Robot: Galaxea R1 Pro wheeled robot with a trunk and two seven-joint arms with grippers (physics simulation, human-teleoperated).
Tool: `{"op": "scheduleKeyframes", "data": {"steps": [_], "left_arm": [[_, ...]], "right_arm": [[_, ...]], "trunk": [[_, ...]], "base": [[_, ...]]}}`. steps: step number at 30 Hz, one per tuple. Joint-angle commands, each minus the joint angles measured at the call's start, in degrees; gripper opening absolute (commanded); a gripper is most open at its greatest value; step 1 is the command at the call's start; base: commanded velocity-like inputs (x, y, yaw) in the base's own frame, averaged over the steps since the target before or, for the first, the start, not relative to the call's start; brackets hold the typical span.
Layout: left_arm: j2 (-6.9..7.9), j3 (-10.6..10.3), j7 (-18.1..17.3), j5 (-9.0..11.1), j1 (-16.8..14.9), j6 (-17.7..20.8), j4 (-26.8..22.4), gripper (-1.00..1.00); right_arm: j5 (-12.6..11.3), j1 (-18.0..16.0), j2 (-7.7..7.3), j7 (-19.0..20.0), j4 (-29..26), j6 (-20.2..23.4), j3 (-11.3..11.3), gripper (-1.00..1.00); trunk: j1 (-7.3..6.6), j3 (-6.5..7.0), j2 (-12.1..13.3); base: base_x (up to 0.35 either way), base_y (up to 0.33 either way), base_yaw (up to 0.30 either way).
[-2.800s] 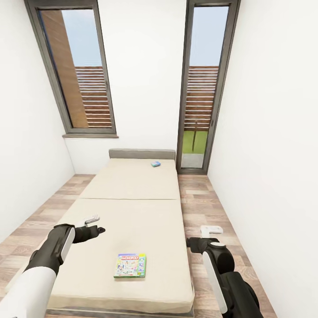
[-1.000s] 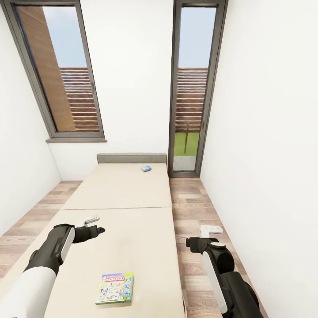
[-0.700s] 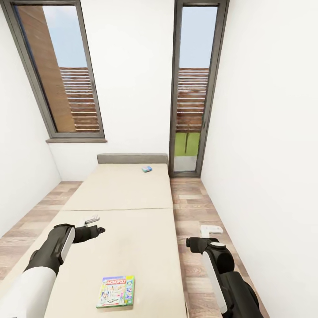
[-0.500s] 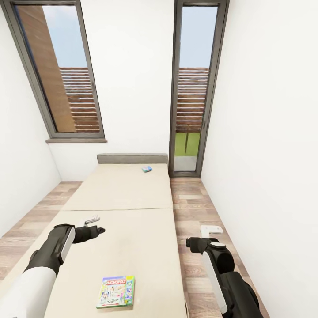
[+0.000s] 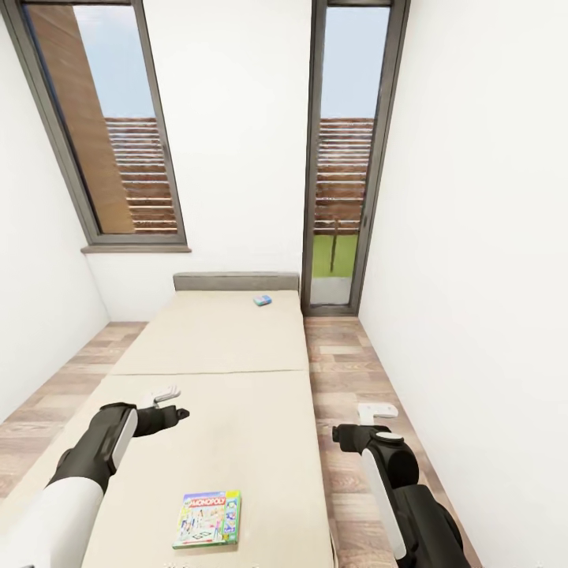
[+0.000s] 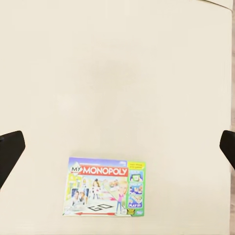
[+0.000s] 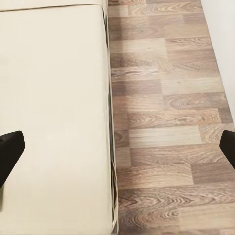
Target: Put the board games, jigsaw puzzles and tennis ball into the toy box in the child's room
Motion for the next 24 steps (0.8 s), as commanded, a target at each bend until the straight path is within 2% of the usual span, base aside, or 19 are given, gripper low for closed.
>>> {"op": "scheduleKeyframes", "data": {"steps": [1,4,8,14,24], "left_arm": [[-0.04,0.14,-0.25,-0.05,-0.06,0.06,0.19,1.00],[-0.09,-0.01,-0.23,-0.09,-0.06,-1.21,1.36,1.00],[-0.12,-1.24,-0.17,-0.08,-0.06,-2.75,2.59,1.00],[-0.12,-2.25,-0.16,-0.06,-0.06,-3.27,2.98,1.00],[-0.12,-2.46,-0.15,-0.14,-0.06,-3.38,3.05,1.00]], "right_arm": [[-0.37,-0.06,0.00,-0.42,-0.04,0.25,0.03,1.00],[-0.46,-0.10,0.00,-0.42,-0.01,0.29,-0.01,1.00],[-0.61,-0.14,0.00,-0.42,0.01,0.33,-0.05,1.00],[-0.55,-0.15,0.00,-0.46,0.06,0.32,-0.10,1.00],[-0.47,-0.15,0.00,-0.48,0.10,0.32,-0.05,1.00]], "trunk": [[0.04,-0.22,-0.14],[0.04,-0.50,-0.14],[0.04,-0.87,-0.14],[0.04,-1.44,-0.14],[0.04,-2.38,-0.14]], "base": [[0.000,0.000,0.000],[0.000,0.000,0.000],[0.000,0.000,0.000],[0.000,0.000,0.000],[0.000,0.000,0.000]]}}
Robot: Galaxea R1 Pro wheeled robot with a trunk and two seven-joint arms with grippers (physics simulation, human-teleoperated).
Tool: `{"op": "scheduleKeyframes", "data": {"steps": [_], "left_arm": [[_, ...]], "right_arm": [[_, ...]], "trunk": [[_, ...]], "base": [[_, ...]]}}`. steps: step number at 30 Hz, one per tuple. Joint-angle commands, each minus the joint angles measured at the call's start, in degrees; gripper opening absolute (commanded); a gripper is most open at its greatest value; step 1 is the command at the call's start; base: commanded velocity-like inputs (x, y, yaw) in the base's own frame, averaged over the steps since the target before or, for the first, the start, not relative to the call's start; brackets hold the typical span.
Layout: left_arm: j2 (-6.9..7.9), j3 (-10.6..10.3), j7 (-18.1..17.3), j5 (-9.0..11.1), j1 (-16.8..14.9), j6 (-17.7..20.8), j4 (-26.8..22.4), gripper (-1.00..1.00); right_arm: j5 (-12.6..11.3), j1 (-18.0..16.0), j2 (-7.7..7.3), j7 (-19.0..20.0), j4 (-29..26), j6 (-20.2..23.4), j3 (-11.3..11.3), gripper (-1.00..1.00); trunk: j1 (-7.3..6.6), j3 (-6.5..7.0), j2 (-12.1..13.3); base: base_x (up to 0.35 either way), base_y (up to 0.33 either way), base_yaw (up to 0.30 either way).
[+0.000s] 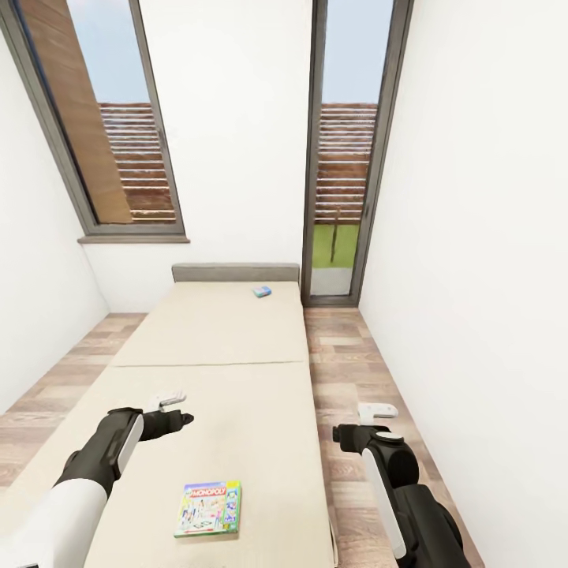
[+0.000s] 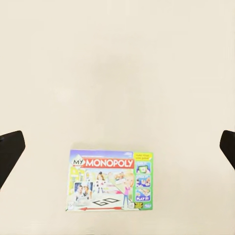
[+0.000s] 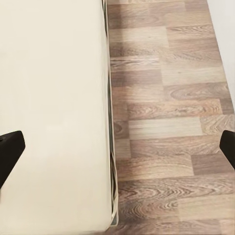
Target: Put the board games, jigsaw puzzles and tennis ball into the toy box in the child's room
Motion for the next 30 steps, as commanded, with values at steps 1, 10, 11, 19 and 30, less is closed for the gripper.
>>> {"op": "scheduleKeyframes", "data": {"steps": [1,10,11,19,30], "left_arm": [[-0.02,0.18,-0.28,-0.07,-0.05,0.33,-0.06,1.00],[-0.02,0.18,-0.28,0.01,-0.05,0.33,-0.06,1.00],[-0.02,0.18,-0.28,0.01,-0.05,0.33,-0.06,1.00],[-0.14,0.18,-0.28,0.02,-0.05,0.33,-0.06,1.00],[-1.17,0.18,-0.28,-0.07,-0.05,-0.05,-0.06,1.00]], "right_arm": [[-0.35,-0.06,0.00,-0.44,-0.08,0.24,0.07,1.00],[-0.28,0.01,0.00,-0.37,-0.73,0.37,0.18,1.00],[-0.27,0.01,0.02,-0.37,-0.84,0.40,0.19,1.00],[-0.24,0.21,0.03,-0.37,-4.08,1.89,1.06,1.00],[-0.24,0.57,0.45,-0.43,-6.94,5.02,4.76,1.00]], "trunk": [[0.03,-0.23,-0.14],[0.03,-1.08,-0.14],[0.03,-1.18,-0.14],[0.03,-1.94,-0.14],[0.03,-2.98,-0.14]], "base": [[0.000,0.000,0.000],[0.000,0.000,0.000],[0.000,0.000,0.000],[0.000,0.000,0.000],[0.000,0.000,0.000]]}}
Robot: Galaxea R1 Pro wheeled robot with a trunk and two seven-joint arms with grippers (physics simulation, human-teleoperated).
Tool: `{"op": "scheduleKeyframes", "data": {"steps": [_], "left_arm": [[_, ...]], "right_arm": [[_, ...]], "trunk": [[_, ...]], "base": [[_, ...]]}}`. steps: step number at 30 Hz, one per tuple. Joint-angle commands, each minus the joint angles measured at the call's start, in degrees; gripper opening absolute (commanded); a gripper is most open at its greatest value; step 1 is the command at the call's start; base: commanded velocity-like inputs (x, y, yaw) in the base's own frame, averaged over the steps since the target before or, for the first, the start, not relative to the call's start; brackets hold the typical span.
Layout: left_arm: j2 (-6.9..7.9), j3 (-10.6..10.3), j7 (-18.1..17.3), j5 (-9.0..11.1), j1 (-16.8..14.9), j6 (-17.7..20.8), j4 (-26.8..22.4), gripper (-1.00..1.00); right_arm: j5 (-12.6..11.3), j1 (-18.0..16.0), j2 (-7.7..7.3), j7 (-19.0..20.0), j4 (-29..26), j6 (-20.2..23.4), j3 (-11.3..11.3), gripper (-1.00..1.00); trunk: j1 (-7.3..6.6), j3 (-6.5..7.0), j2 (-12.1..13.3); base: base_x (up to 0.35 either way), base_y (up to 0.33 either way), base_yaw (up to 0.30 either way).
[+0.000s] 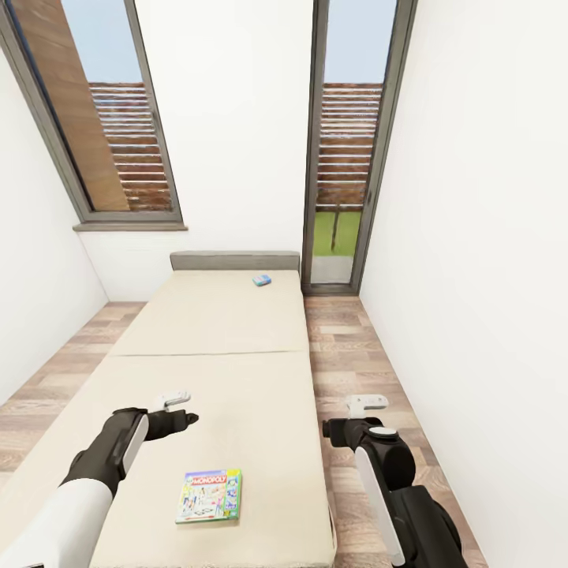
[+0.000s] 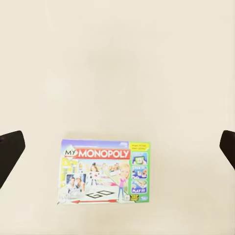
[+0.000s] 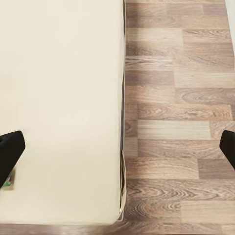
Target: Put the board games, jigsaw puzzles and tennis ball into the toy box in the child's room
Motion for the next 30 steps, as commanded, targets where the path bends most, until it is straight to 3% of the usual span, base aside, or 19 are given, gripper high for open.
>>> {"op": "scheduleKeyframes", "data": {"steps": [1,12,20,30], "left_arm": [[-0.04,0.18,-0.28,-0.07,-0.05,0.07,-0.06,1.00],[-0.35,0.12,-0.28,-0.05,-0.05,-4.17,0.02,1.00],[-0.30,0.02,-0.28,-0.07,-0.05,-5.14,0.03,1.00],[-0.28,-0.07,-0.36,-0.07,-0.05,-5.46,0.03,1.00]], "right_arm": [[-0.30,-0.13,0.18,-0.43,-0.10,0.58,0.19,1.00],[-0.43,-0.88,0.51,-0.08,-0.21,2.63,0.36,1.00],[-0.55,-0.95,0.51,4.89,-0.20,1.69,-1.42,1.00],[-0.56,-0.94,0.51,11.32,-0.20,1.37,-10.70,1.00]], "trunk": [[0.03,-0.22,-0.13],[0.03,-1.27,-0.13],[0.03,-2.02,-0.13],[0.03,-2.97,-0.13]], "base": [[0.000,0.000,0.000],[0.000,0.000,0.000],[0.000,0.000,0.000],[0.000,0.000,0.000]]}}
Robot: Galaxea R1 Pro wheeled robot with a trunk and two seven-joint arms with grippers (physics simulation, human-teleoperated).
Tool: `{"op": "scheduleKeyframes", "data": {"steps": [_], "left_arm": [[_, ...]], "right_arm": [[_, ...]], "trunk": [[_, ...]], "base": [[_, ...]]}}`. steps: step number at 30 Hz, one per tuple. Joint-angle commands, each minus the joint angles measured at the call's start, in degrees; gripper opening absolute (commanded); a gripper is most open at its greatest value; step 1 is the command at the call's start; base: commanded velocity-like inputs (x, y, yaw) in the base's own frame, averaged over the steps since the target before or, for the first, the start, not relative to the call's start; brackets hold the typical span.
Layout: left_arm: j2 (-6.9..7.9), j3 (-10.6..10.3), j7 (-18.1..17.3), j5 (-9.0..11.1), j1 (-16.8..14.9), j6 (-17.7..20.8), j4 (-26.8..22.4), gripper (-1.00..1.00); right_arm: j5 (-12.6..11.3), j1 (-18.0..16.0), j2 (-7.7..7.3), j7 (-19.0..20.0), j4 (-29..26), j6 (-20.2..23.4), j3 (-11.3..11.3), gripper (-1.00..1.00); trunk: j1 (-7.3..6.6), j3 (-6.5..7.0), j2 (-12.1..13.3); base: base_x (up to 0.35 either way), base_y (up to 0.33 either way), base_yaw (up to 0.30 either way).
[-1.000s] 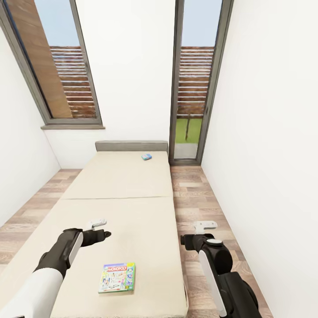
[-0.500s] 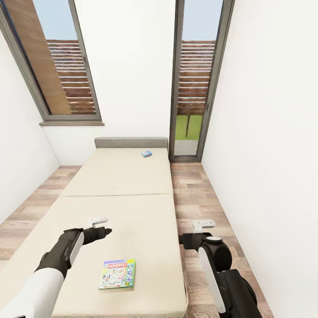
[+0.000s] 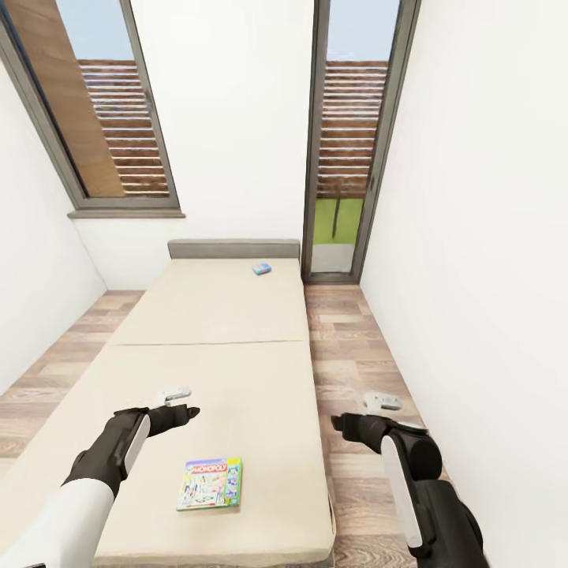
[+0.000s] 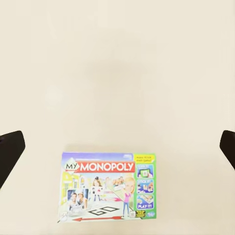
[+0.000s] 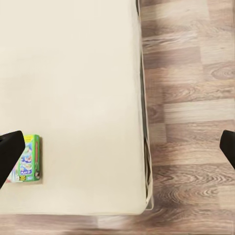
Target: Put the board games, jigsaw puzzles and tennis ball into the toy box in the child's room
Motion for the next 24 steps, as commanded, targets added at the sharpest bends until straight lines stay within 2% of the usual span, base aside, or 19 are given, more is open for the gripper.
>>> {"op": "scheduleKeyframes", "data": {"steps": [1,8,24], "left_arm": [[-0.02,0.19,-0.31,-0.06,-0.05,0.26,-0.07,1.00],[-0.02,0.19,-0.32,0.01,-0.05,0.13,-0.07,1.00],[-0.02,0.19,-0.47,0.19,-0.05,0.18,-0.07,1.00]], "right_arm": [[-0.43,-0.03,0.04,0.33,-0.05,0.21,-1.09,1.00],[-0.43,0.01,0.04,1.30,-0.05,0.08,-2.82,1.00],[-0.34,0.02,0.04,1.17,0.18,0.01,-3.23,1.00]], "trunk": [[0.03,-0.22,-0.13],[0.03,-0.88,-0.13],[0.03,-2.40,-0.13]], "base": [[0.000,0.000,0.000],[0.000,0.000,0.000],[0.000,0.000,0.000]]}}
